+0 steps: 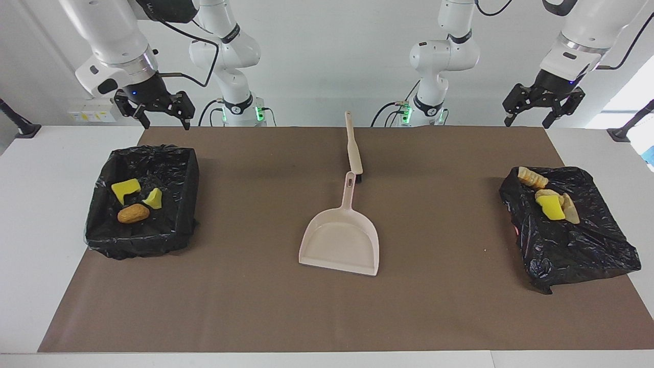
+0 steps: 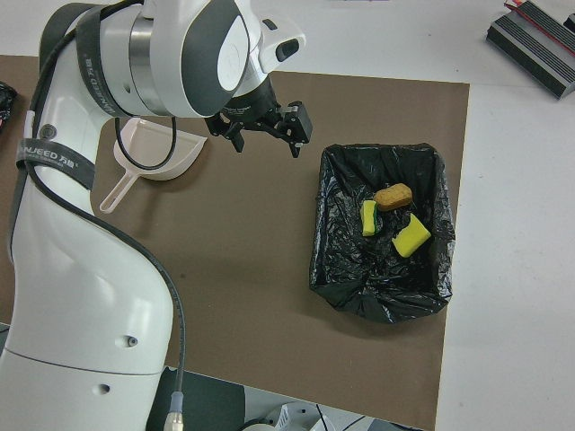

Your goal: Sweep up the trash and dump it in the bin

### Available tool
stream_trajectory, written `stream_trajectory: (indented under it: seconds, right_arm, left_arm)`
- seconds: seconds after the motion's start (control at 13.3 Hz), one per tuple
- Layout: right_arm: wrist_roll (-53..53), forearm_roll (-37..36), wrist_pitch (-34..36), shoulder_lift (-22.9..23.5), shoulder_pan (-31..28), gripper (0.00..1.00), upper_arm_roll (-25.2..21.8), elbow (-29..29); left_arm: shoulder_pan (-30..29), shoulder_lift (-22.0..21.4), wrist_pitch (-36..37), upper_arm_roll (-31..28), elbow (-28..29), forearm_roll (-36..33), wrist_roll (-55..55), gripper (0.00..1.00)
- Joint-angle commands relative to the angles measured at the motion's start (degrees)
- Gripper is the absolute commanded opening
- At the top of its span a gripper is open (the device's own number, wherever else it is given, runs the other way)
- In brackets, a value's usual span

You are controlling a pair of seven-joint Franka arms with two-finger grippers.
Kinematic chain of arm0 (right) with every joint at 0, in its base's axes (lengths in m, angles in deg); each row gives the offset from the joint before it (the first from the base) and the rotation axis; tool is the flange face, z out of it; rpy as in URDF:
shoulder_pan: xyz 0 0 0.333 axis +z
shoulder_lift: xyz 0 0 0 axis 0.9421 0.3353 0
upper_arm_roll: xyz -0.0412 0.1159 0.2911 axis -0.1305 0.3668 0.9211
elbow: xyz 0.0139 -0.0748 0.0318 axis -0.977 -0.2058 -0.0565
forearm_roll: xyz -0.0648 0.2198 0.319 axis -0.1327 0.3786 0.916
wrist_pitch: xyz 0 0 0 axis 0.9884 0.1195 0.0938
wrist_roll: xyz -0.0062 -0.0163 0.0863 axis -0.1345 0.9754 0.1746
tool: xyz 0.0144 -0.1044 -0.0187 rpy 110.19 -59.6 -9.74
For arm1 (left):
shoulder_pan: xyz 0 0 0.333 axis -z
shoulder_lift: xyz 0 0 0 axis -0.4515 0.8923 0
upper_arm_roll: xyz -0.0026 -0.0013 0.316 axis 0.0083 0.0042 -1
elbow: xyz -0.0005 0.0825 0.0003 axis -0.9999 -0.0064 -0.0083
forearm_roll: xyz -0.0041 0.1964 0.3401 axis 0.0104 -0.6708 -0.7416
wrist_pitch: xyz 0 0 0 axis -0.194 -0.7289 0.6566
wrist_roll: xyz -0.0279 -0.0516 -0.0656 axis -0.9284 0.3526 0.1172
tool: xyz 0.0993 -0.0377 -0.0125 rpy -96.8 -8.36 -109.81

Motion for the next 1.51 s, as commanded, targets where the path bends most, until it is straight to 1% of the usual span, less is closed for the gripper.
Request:
stream_trajectory:
  seconds: [0.0, 0.15, 0.3, 1.43]
  right_arm:
    - [0.26, 0.63, 1.41, 1.36, -2.61, 1.0, 1.76, 1.93]
    - [0.26, 0.8, 1.41, 1.28, -2.79, 1.0, 1.86, 1.93]
    - [0.17, 0.8, 1.32, 1.1, -2.26, 1.0, 1.86, 1.93]
    - [0.17, 0.89, 0.35, 0.57, -2.09, 1.0, 1.86, 1.22]
  left_arm:
    - [0.12, -0.28, 2.25, 0.51, -0.34, 0.33, 1.56, 1.0]
    - [-0.49, -0.28, 1.92, 0.69, -0.7, 0.59, 2.17, 1.0]
    - [-0.58, -0.37, 1.48, 0.52, -0.61, 2.26, 3.58, 1.0]
    - [-0.67, -0.72, 2.36, 0.43, -0.09, 1.56, 3.49, 1.0]
